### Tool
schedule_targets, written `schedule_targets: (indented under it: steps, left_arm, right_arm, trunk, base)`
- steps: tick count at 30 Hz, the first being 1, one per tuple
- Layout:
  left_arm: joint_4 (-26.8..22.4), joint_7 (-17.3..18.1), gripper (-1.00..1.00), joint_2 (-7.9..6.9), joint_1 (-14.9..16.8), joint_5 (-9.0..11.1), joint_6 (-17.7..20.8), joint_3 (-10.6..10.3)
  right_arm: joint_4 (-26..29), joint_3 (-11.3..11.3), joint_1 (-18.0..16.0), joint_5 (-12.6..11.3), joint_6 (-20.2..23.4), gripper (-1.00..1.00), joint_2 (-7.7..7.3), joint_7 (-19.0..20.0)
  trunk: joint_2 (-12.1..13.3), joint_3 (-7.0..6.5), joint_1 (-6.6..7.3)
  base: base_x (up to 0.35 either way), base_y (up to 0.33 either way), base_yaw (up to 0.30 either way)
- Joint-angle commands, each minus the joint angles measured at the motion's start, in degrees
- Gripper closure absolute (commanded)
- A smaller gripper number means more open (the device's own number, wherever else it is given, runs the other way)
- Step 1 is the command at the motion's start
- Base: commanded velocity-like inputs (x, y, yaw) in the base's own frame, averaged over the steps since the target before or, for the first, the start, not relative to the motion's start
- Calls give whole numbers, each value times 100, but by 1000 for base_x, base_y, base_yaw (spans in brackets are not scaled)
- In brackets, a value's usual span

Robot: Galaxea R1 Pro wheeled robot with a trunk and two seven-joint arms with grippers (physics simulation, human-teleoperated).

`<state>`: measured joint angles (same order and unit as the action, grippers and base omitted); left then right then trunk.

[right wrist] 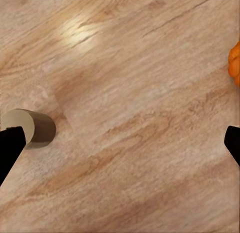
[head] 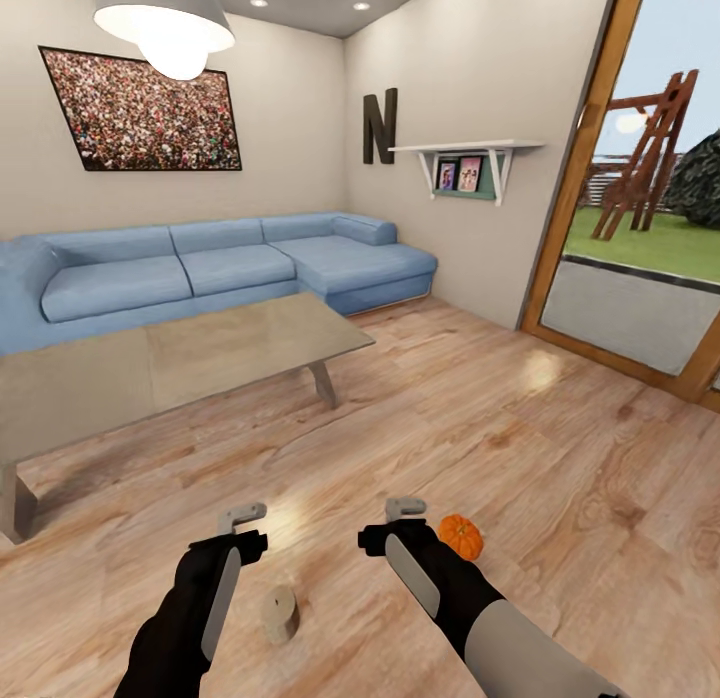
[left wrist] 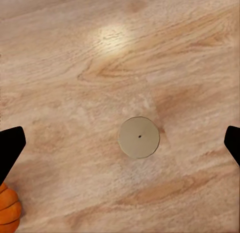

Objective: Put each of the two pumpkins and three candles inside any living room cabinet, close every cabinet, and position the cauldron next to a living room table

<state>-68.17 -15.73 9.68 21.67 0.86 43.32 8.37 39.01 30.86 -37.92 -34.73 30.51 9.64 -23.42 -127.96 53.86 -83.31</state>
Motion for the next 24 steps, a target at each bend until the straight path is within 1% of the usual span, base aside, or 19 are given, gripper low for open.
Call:
schedule_targets:
  steps: [1, 5, 7, 10, 17, 20, 23, 24]
  left_arm:
    - [-5, -17, -100, 6, 4, 11, 24, 7]
    - [2, -17, -100, 6, 4, 4, 19, 1]
    - [20, -17, -100, 7, 4, 2, 25, -1]
    - [22, -17, -100, 14, 4, 2, 29, -3]
    - [21, -17, -100, 7, 4, 2, 31, -5]
    - [22, -17, -100, 7, 4, 2, 38, -3]
    - [23, -17, -100, 7, 4, 2, 45, -8]
    - [23, -17, -100, 7, 4, 2, 43, -9]
  right_arm:
    - [10, 26, -4, -60, 8, -100, -2, -57]
    - [10, 21, -4, -61, 16, -100, -16, -57]
    - [10, 24, -4, -61, 17, -100, -14, -57]
    - [10, 26, -4, -62, 17, -100, -14, -57]
    - [27, 25, -4, -63, 11, -100, -9, -51]
    - [287, 37, 36, -65, 18, -100, -23, -44]
    - [714, 39, 48, -68, 48, -100, -37, -46]
    - [749, 40, 48, -68, 50, -100, -38, -47]
  trunk:
    - [-2, 6, -1]
    - [-2, 6, -1]
    - [-2, 6, -1]
    - [-2, 6, -1]
    - [-2, 6, -1]
    - [-123, 60, -67]
    - [-243, 113, -133]
    - [-283, 131, -154]
  base:
    - [186, -69, 229]
    - [149, -15, 98]
    - [28, -169, 114]
    - [11, -37, 125]
    - [2, -6, 20]
    - [0, 0, 0]
    - [0, 0, 0]
    - [0, 0, 0]
